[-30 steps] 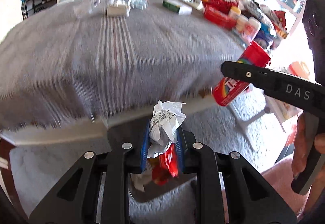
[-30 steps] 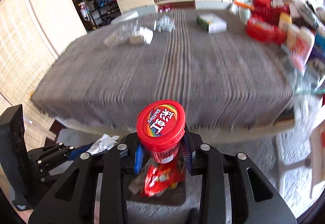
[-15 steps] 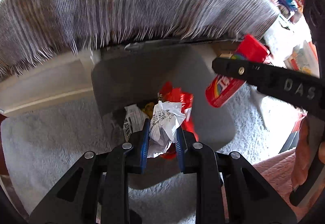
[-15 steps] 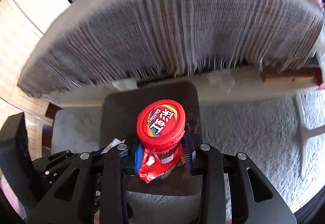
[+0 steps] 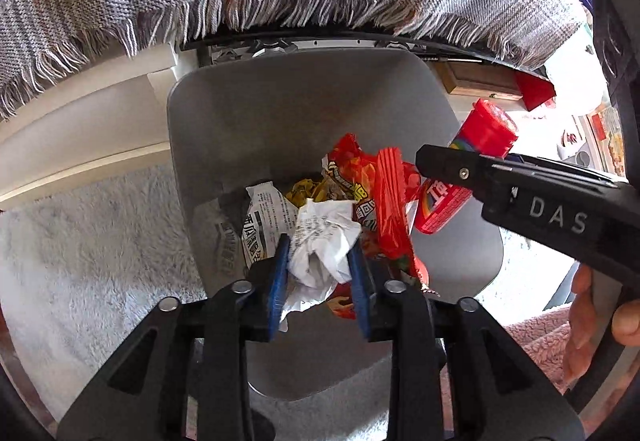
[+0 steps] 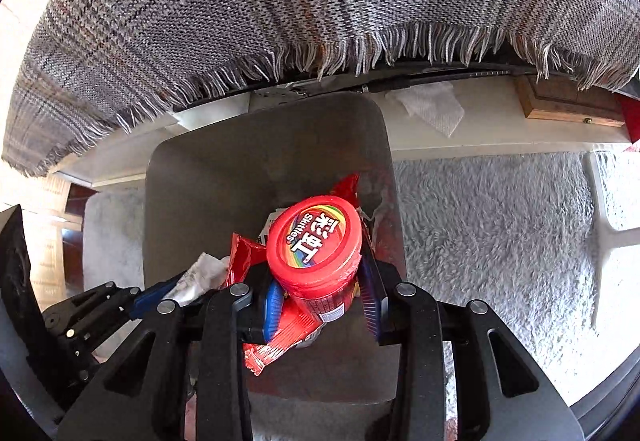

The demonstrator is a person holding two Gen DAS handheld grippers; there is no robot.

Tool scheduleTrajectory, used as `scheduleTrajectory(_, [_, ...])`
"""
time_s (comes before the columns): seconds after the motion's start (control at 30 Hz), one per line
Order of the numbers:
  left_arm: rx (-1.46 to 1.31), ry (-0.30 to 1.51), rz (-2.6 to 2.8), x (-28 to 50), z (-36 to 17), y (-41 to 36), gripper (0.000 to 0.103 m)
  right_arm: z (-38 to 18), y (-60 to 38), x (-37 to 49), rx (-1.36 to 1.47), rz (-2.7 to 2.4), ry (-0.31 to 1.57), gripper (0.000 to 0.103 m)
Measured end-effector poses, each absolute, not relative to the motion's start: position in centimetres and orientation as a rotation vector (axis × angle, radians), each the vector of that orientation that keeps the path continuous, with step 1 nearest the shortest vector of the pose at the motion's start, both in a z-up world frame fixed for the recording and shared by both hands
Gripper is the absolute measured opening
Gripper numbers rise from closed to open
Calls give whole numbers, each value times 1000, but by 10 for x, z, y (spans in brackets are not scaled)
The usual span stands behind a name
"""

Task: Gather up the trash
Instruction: 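Carry the Skittles tube and tissue over the gray bin and open both tools, then grasp the white paper carton with the right tool while the left tool grasps the clear plastic bag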

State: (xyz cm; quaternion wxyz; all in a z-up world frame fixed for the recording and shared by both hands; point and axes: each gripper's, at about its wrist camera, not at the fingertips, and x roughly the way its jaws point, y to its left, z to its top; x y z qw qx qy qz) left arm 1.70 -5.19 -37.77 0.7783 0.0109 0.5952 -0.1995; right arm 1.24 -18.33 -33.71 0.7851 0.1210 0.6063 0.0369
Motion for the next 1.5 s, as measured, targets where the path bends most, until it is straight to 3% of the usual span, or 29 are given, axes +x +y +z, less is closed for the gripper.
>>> scheduleTrajectory(0.03, [25,1280,-425,17,-376,-51,39,-335,-183,12,265,80,1301,49])
scheduleTrajectory(0.07, [28,1271,-416,16,-374,-49,48,-332,-183,13,267,72,1290,62])
scheduleTrajectory(0.1, [28,1266,-408,16,-373,-47,53,-329,-184,13,269,66,1275,66])
scheduleTrajectory(0.3, [0,1231,-395,13,-353,-39,65,-315,-191,13,294,56,1230,69])
scheduleTrajectory(0.5, [-3,1160,-421,4,-319,-40,69,-296,-201,9,318,43,1182,72])
scheduleTrajectory(0.73, [13,1092,-422,7,-270,-34,71,-223,-223,8,302,36,1036,74])
scheduleTrajectory(1.07, [16,1001,-399,64,-195,-23,74,-148,-229,65,269,79,934,75])
scheduleTrajectory(1.5, [8,921,-319,171,-164,0,74,-130,-187,171,237,168,925,74])
